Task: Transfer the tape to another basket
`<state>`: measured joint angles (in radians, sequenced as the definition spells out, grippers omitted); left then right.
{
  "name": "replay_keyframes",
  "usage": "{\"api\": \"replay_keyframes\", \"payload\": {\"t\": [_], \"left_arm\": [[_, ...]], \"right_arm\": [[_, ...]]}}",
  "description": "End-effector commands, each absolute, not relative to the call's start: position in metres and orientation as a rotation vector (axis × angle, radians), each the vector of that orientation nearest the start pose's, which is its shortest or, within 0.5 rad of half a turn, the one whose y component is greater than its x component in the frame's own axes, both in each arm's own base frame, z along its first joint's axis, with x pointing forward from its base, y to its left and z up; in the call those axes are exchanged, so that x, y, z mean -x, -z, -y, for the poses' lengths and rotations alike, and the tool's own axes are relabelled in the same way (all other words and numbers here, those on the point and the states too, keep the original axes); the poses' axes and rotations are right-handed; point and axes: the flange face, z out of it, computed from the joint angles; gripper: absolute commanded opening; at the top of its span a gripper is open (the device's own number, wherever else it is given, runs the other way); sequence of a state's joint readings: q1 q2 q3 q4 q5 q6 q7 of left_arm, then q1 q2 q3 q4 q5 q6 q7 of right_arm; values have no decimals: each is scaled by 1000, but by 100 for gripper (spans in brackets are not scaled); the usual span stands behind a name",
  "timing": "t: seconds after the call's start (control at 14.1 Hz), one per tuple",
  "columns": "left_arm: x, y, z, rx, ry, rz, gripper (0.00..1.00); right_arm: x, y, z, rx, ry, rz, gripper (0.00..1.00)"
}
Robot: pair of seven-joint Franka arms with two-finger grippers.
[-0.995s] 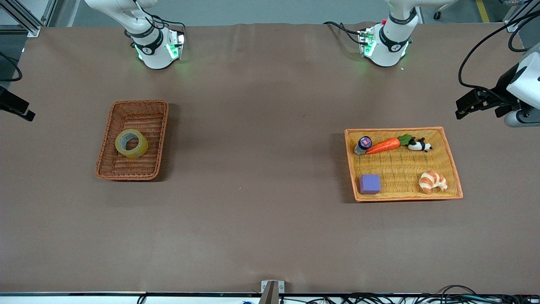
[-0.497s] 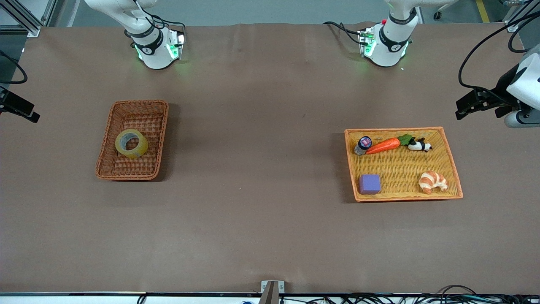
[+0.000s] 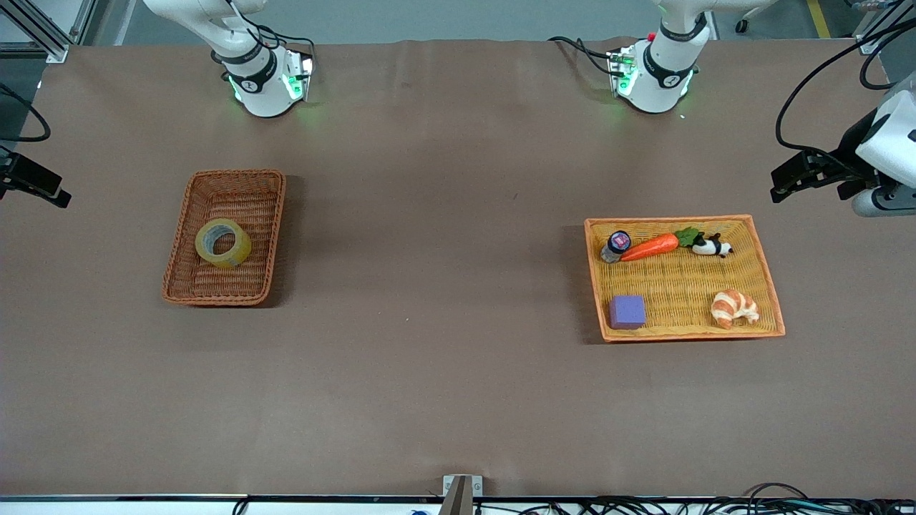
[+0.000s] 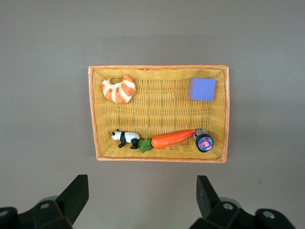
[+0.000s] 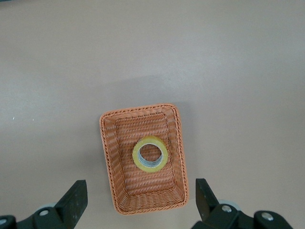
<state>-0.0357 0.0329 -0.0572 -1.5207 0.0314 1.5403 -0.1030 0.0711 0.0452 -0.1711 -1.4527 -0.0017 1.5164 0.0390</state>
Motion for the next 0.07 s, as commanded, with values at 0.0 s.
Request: {"api": "replay_keyframes", "payload": {"t": [0.0], "left_arm": [[-563, -631, 48, 3127, -5, -2, 100]], "right_arm": [[-553, -653, 51, 3134, 37, -228, 100]]}}
